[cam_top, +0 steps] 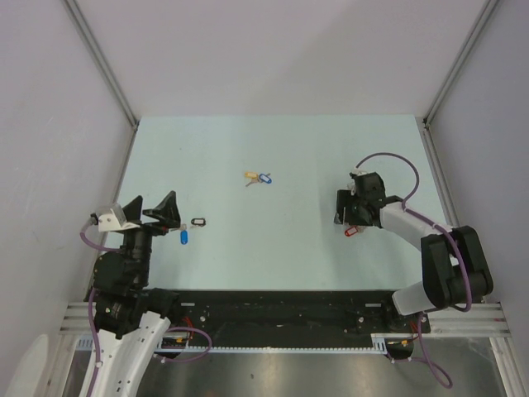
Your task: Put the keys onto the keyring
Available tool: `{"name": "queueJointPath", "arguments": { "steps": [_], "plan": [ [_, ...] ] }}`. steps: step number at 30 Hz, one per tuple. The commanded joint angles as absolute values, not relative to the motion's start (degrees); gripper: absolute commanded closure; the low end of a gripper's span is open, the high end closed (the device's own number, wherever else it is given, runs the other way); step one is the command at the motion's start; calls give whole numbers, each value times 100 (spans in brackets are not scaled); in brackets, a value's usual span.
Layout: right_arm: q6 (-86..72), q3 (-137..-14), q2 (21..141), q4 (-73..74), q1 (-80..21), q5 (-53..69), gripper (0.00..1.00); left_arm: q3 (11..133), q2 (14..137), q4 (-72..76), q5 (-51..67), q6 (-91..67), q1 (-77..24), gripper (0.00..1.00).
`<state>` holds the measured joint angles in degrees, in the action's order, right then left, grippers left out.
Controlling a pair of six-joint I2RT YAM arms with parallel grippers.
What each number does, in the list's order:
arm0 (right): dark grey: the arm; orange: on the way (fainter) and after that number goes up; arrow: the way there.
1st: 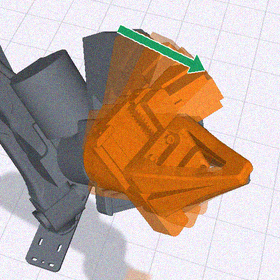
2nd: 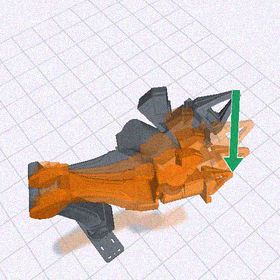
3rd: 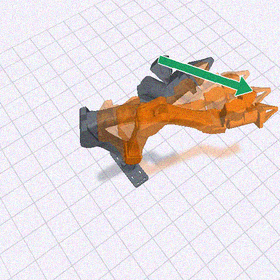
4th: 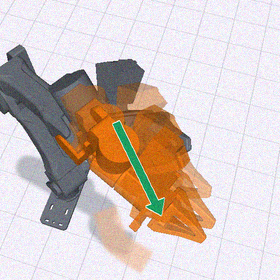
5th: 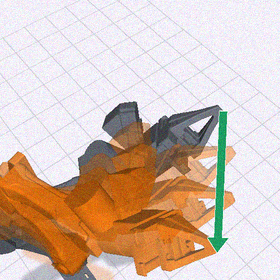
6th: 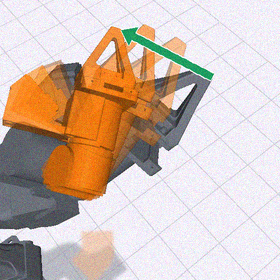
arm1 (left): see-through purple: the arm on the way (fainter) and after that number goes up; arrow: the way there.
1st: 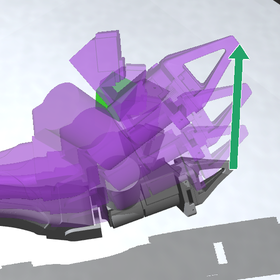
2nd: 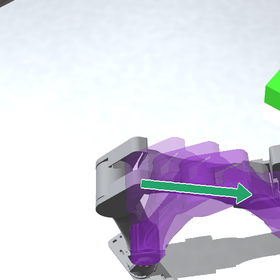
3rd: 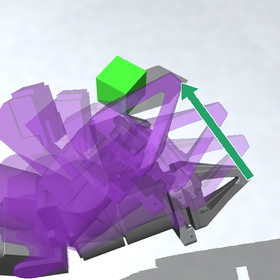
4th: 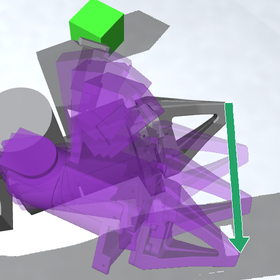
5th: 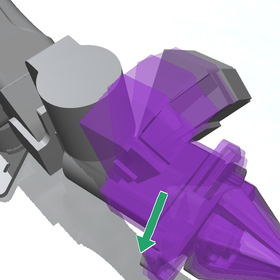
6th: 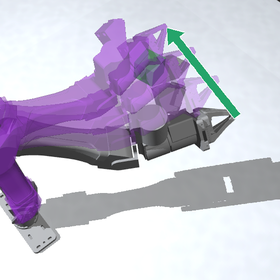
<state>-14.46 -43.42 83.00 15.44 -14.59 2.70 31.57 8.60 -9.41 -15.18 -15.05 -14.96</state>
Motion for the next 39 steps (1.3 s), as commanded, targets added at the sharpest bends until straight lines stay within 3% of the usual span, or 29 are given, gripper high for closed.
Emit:
{"name": "queueJointPath", "arguments": {
  "steps": [1, 8, 23, 29, 39],
  "plan": [
    [-1432, -4518, 8280, 1801, -1757, 255, 33, 3094, 835, -747, -1380, -1556, -1441, 0],
    [-1617, -4518, 8174, 2232, -2118, 281, 42, 3094, 835, -729, -1319, -1564, -1441, 0],
    [-1731, -4658, 8121, 2514, -2057, -581, 46, 3094, 738, -738, -1318, -1564, -1441, 0],
    [-1916, -4658, 8306, 2557, -2030, -580, 57, 3076, 721, -738, -1318, -1556, -1441, 0],
    [-2074, -4658, 8446, 2655, -1951, -677, 59, 3067, 677, -738, -1318, -1547, -1450, 0]
  ]
}}
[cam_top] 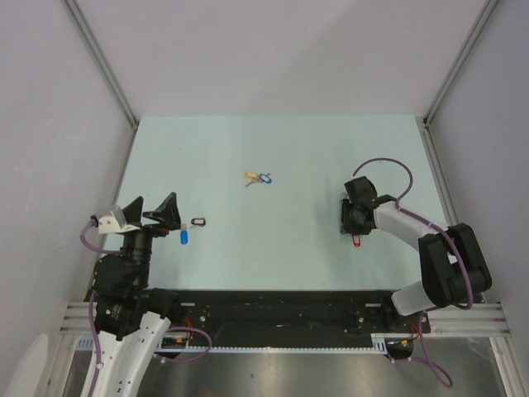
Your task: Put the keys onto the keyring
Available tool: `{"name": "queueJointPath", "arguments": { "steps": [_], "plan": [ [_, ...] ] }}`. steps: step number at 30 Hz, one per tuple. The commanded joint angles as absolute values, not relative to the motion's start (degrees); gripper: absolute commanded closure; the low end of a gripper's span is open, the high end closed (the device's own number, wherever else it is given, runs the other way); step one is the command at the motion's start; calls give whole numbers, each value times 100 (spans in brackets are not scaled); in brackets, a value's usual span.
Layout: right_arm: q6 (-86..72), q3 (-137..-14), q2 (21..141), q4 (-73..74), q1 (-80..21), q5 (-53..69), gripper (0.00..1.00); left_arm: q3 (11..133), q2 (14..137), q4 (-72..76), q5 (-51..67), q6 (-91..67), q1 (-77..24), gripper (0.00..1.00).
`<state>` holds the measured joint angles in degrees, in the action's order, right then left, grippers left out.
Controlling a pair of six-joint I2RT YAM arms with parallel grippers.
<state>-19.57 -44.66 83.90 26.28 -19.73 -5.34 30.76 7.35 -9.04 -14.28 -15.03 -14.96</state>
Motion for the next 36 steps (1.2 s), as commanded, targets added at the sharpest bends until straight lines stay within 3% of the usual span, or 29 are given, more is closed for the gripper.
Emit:
{"name": "queueJointPath", "arguments": {
  "steps": [1, 16, 23, 36],
  "plan": [
    [-2066, -4658, 8455, 2628, -1942, -677, 59, 3076, 677, -747, -1310, -1547, -1450, 0],
    [-2030, -4658, 8394, 2496, -1986, -747, 79, 3059, 738, -712, -1274, -1547, -1450, 0],
    [-1960, -4649, 8279, 2522, -2065, -852, 99, 3050, 782, -694, -1248, -1547, -1450, 0],
    [-1170, -4720, 7076, 2417, -2715, -1265, 100, 3023, 896, -633, -1117, -1538, -1450, 0]
  ]
}}
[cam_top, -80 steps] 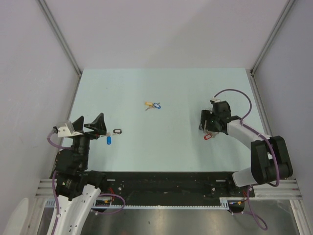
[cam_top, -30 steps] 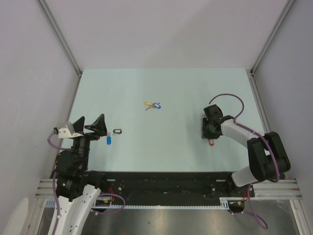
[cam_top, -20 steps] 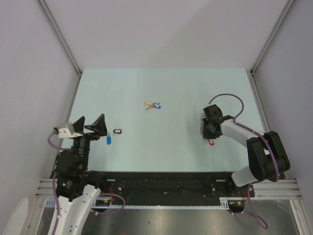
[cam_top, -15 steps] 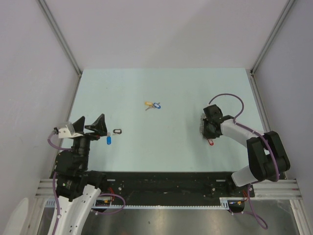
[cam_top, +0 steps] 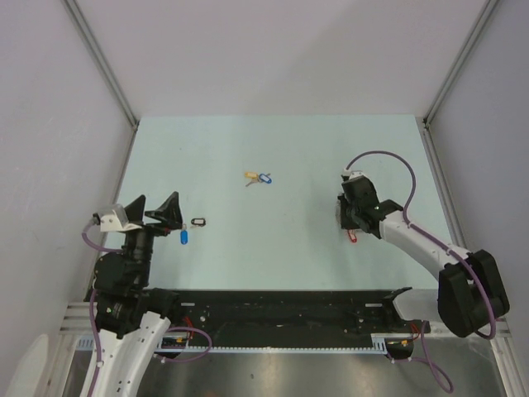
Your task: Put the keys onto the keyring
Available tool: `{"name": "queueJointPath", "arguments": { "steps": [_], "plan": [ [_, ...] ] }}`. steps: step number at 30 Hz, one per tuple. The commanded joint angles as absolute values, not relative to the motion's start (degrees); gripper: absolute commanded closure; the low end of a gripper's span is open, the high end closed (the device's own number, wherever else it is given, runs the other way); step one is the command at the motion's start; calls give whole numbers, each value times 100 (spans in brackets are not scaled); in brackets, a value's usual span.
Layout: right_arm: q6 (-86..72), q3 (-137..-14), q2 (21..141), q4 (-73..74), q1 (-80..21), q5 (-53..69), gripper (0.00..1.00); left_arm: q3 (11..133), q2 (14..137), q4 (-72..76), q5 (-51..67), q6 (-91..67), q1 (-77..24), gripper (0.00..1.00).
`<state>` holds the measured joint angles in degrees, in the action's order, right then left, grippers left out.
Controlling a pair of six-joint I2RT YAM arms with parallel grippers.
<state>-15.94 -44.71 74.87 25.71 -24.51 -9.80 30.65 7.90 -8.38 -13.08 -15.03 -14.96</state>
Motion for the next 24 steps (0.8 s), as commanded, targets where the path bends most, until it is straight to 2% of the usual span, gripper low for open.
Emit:
{"name": "queueJointPath", "arguments": {
  "steps": [1, 8, 13, 17, 24],
  "plan": [
    [-1091, -4728, 7014, 2408, -2907, -1344, 100, 3023, 931, -624, -1081, -1529, -1450, 0],
    [-20, -4816, 6285, 2171, -3839, -2003, 100, 3024, 1186, -492, -467, -1406, -1450, 0],
    [650, -4895, 5819, 1855, -4411, -2110, 100, 3015, 1450, -203, 438, -1310, -1450, 0],
    [1089, -4896, 5564, 1434, -4719, -1873, 100, 3032, 1827, -18, 1299, -1248, -1450, 0],
    [1582, -4852, 5160, 459, -4737, -678, 100, 3453, 2696, 176, 2916, -1055, -1529, 0]
  ]
}}
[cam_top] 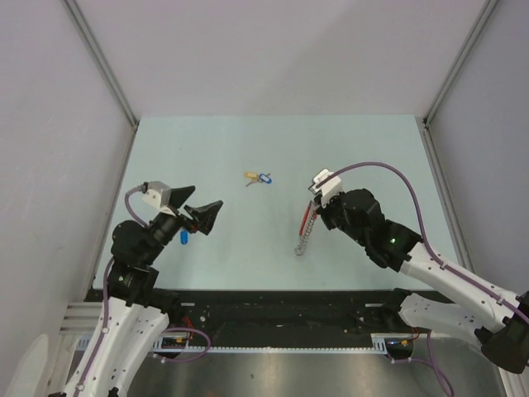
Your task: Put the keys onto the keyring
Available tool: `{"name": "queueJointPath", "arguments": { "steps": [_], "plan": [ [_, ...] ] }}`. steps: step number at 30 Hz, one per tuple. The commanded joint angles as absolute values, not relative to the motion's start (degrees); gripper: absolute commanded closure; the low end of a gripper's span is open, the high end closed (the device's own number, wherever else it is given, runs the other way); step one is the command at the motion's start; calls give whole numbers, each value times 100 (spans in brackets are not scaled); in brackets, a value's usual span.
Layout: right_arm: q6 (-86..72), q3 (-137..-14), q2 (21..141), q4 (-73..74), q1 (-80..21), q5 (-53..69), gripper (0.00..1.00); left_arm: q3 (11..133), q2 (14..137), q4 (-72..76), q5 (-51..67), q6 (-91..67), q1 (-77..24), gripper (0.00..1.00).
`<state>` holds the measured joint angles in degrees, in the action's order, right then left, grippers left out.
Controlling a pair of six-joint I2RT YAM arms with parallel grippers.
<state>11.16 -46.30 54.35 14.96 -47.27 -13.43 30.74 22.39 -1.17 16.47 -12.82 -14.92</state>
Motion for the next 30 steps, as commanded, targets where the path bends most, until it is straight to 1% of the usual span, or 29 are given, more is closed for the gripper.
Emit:
{"name": "queueJointPath", "arguments": {
  "steps": [1, 2, 4, 6, 14, 20, 23, 27, 29, 30],
  "plan": [
    [1634, -4825, 5116, 344, -4711, -416, 100, 3506, 2837, 184, 3092, -1055, -1547, 0],
    [1643, -4808, 5098, 238, -4702, -274, 100, 3611, 2952, 193, 3433, -1063, -1564, 1],
    [1635, -4781, 5071, 62, -4606, 286, 100, 3700, 3302, 298, 3743, -1063, -1626, 5],
    [1600, -4737, 5071, -359, -4553, 596, 100, 3875, 3558, 334, 4069, -1029, -1766, 8],
    [1109, -4474, 5124, -1501, -4141, 2073, 100, 4429, 4534, 544, 4087, -633, -2548, 9],
    [853, -4412, 5256, -1924, -3955, 3110, 100, 4535, 4912, 1194, 4245, -501, -2760, 16],
    [817, -4412, 5343, -2012, -3955, 3471, 100, 4588, 5159, 1414, 4569, -632, -2795, 20],
    [756, -4412, 5528, -2162, -3964, 3884, 100, 4579, 5379, 1704, 4921, -756, -2900, 30],
    [730, -4421, 5642, -2267, -3999, 3946, 100, 4492, 5397, 1749, 5001, -721, -2944, 34],
    [721, -4412, 5669, -2302, -4016, 3972, 100, 4465, 5388, 1775, 5018, -686, -2979, 37]
  ]
}}
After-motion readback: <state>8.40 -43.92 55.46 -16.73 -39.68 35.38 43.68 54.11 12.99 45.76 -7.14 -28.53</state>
